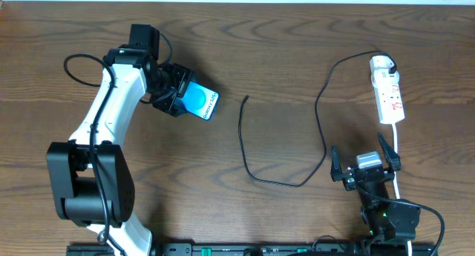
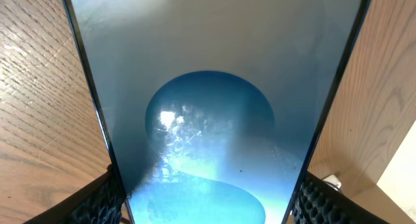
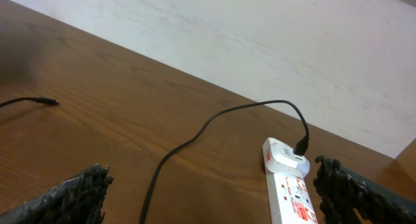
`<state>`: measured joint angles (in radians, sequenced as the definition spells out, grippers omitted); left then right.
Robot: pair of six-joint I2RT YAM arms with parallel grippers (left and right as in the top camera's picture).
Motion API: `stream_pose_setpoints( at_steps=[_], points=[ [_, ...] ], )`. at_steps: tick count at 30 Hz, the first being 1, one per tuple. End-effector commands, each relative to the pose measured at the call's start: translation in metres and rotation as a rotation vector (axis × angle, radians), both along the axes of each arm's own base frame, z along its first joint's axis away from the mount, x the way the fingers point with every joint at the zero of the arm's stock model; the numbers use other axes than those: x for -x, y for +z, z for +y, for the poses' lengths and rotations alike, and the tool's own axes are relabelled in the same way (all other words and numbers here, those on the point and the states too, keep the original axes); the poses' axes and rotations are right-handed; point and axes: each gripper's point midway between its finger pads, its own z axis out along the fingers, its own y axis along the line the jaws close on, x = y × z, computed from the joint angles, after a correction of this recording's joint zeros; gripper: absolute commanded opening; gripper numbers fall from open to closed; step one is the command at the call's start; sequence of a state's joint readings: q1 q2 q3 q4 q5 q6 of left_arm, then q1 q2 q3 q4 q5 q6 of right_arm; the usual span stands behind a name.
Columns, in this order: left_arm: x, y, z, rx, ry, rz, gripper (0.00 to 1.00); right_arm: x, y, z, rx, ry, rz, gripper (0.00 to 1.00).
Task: Plug charger to phone and switch on socket
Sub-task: 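Carry the held phone rightward toward the table center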
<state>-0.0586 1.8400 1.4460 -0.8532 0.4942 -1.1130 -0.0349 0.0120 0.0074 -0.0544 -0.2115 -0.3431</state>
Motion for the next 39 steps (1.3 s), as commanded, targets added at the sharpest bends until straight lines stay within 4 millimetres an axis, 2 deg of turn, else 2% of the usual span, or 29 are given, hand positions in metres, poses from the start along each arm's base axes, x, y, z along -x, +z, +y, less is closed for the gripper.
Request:
stream_pose_setpoints(
  at_steps=[1,39],
  points=[
    [0.001,0.010,-0.003,0.023,0.008,-0.016,0.60,0.000,-0.001,0.000,-0.017,-0.001,0.003,0.99],
    [0.006,0.016,-0.015,0.106,0.005,0.012,0.60,0.000,-0.001,0.000,-0.017,-0.001,0.003,0.99]
  ],
)
